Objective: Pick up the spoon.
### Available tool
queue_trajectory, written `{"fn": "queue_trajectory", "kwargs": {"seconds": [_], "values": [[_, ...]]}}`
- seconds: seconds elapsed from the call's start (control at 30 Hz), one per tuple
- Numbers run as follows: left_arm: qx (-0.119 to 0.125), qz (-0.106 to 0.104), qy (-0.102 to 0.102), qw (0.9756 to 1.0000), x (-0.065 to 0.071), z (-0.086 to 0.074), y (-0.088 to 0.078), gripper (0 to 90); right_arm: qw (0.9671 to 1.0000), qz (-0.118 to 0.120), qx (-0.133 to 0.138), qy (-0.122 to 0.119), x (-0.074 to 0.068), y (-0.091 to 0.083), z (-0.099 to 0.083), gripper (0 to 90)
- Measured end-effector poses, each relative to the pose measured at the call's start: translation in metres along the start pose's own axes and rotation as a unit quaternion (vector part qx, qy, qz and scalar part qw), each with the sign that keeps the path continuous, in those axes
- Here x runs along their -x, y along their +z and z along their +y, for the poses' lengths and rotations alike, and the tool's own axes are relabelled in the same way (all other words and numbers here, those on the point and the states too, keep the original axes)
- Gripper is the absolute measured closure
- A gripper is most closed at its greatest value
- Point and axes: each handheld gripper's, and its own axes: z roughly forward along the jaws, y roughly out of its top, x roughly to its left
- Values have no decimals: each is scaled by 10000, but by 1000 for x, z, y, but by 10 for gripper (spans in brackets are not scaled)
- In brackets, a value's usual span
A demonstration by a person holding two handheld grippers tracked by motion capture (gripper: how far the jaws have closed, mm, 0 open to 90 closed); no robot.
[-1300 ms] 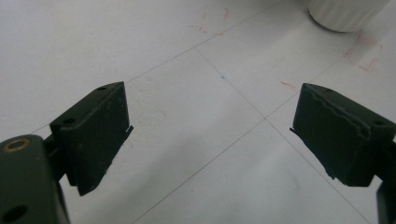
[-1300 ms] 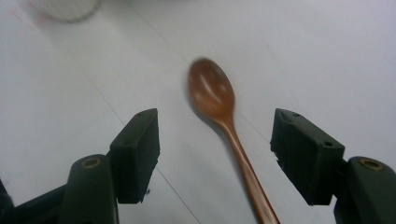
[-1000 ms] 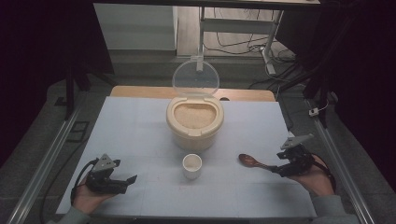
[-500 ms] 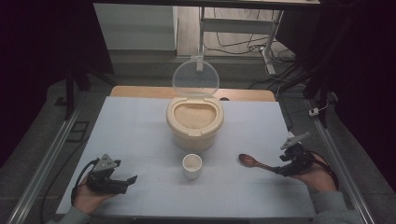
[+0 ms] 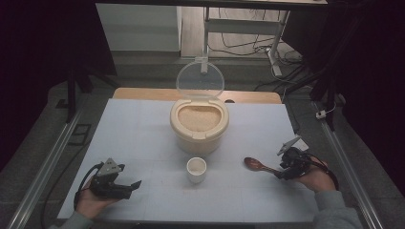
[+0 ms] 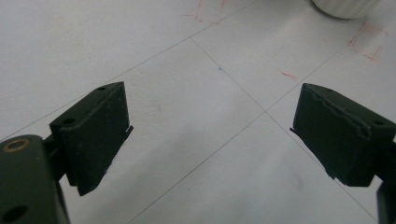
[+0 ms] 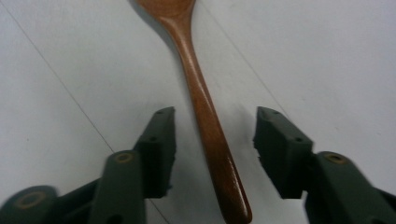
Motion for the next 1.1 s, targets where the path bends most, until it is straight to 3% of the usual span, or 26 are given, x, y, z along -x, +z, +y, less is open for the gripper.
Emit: {"fn": "queue_trajectory", "kwargs": {"seconds": [0.17,0.47,0.67,0.9,1.1], "values": [[-22,-1,-3,10000,-1,0,1,110,9997,61,-178,-171,-1,5,4,622],[-35,15,19,10000,0,-1,1,110,9979,258,-267,-525,-1,7,7,750],[-56,10,16,10000,0,-1,3,110,9960,157,-268,-841,-4,7,8,796],[-77,29,23,10000,0,-1,3,110,9965,8,-165,-824,-8,4,7,800],[-87,53,8,9999,-1,-2,3,110,9977,-32,273,-626,-8,-9,3,801]]}}
